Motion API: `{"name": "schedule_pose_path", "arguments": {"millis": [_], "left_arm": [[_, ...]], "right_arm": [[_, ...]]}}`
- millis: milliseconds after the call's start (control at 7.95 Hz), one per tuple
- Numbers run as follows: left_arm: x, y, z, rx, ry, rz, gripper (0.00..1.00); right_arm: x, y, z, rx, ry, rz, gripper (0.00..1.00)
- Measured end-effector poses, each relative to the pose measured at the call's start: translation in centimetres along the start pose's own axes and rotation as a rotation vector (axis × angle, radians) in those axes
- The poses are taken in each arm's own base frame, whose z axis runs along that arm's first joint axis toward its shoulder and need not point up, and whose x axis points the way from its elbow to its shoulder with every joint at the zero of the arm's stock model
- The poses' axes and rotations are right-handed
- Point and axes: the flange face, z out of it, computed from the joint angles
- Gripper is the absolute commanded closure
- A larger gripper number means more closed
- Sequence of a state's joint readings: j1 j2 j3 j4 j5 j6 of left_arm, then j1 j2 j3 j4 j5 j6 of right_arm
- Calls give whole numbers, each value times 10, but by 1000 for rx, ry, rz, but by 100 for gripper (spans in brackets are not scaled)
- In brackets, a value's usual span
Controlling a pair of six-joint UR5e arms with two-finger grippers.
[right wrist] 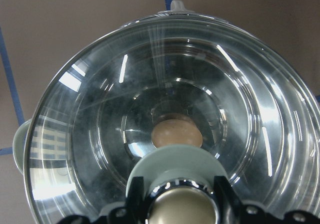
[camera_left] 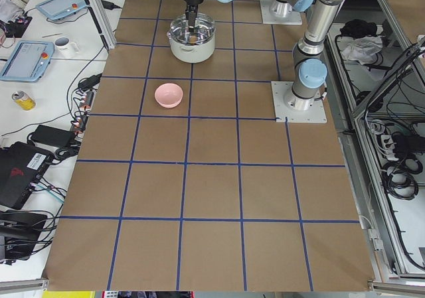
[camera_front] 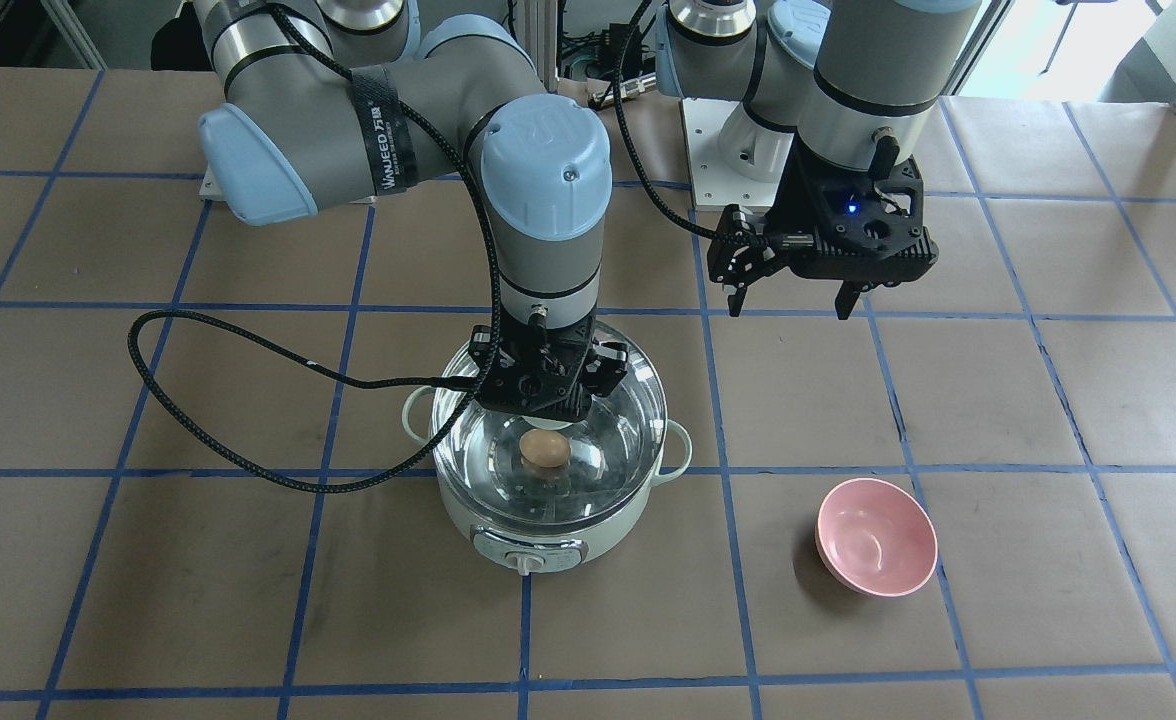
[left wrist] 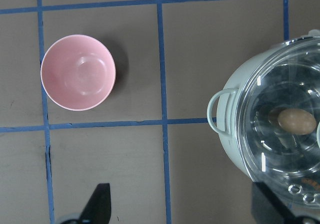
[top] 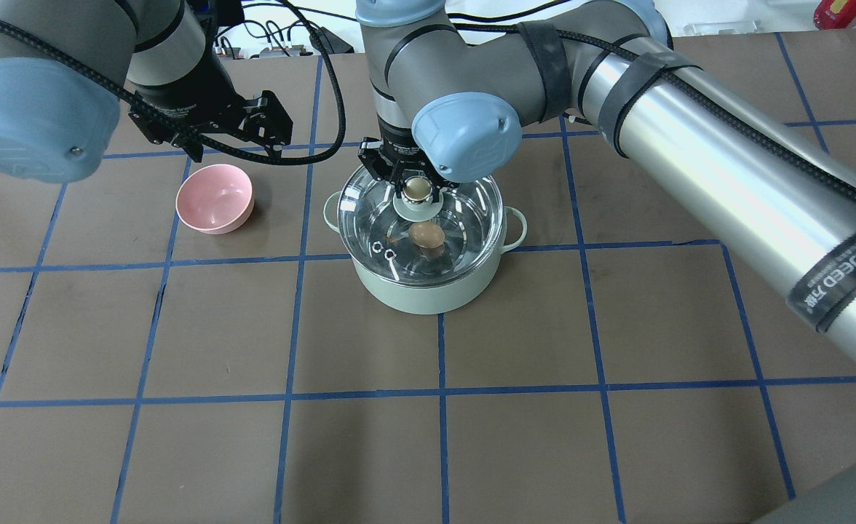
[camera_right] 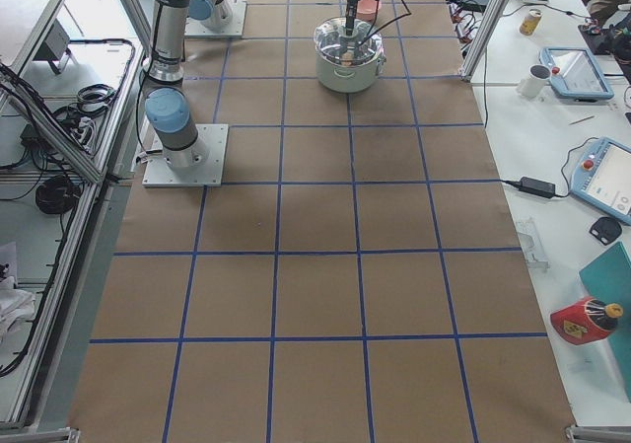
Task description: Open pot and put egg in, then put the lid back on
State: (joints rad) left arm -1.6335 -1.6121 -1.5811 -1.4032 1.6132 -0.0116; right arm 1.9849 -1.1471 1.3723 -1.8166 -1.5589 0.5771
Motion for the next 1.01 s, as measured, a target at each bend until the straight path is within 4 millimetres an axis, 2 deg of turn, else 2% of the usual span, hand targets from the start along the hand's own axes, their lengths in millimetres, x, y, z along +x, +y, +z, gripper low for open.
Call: {"name": "schedule_pose_path", "arguments": {"millis": [251, 629, 1006], "left_arm": [[-4, 4, 0, -12, 3, 68, 0], [-39, -1, 5, -30, 0, 20, 0], [-43, -1, 8, -37, 2, 8, 0]], "right_arm": [[-1, -1, 3, 3, -2, 0, 100], [-1, -1, 7, -1, 1, 0, 100], [-1, -1, 11, 3, -2, 0, 100]]}}
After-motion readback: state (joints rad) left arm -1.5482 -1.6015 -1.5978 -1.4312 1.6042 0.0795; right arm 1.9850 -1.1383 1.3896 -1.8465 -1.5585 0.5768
